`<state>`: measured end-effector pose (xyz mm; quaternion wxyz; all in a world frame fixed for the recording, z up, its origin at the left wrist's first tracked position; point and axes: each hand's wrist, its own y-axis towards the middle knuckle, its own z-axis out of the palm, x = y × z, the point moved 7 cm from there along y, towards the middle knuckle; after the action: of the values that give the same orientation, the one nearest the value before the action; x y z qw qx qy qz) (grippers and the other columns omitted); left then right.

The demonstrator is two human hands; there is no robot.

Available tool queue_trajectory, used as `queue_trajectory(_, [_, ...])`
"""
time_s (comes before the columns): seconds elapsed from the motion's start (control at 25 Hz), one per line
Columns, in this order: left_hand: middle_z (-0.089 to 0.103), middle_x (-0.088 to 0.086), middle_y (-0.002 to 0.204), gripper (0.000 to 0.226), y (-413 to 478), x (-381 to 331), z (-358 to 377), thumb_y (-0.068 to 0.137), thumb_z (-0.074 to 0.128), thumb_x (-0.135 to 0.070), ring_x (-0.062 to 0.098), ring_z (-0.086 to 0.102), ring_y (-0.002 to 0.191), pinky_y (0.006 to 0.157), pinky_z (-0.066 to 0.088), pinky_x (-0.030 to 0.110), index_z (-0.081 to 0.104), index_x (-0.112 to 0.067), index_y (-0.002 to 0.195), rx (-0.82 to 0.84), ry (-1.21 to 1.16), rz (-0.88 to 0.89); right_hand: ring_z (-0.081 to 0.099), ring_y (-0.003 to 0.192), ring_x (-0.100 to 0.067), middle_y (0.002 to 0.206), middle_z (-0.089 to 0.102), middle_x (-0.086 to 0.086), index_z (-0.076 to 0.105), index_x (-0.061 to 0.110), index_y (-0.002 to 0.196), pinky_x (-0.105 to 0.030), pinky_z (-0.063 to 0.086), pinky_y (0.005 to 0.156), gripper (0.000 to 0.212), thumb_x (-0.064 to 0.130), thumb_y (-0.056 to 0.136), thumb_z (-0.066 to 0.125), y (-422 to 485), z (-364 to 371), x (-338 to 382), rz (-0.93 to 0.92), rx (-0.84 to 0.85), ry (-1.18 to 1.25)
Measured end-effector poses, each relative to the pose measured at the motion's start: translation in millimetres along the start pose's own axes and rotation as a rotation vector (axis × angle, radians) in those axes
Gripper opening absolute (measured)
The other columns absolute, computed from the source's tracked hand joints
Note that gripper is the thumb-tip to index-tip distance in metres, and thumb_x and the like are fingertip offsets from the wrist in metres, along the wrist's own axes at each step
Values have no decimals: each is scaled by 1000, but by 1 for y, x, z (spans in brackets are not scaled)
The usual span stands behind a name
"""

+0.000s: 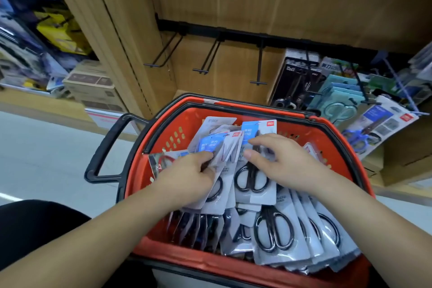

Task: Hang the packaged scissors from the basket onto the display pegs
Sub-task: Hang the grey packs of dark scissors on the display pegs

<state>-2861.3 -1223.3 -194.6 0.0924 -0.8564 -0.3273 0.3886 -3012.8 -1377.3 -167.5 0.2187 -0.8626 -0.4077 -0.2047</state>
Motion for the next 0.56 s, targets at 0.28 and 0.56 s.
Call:
queue_trajectory(0.28, [70,-13,119,73,-3,22,6,66,58,-87,15,66,117,107,52,41,64,-37,120,97,-165,-128,32,153,-23,165,35,-5,36,24,160,-40,35,118,93,62,85,76,-11,-11,-14,270,-48,-17])
queue_trajectory(0.56, [34,0,166,83,-15,1,11,95,46,-77,23,12,162,126,20,43,43,-20,155,97,26,2,64,123,-14,133,65,11,40,39,155,-46,54,106,102,26,70,94,-21,-22,-15,277,-181,394])
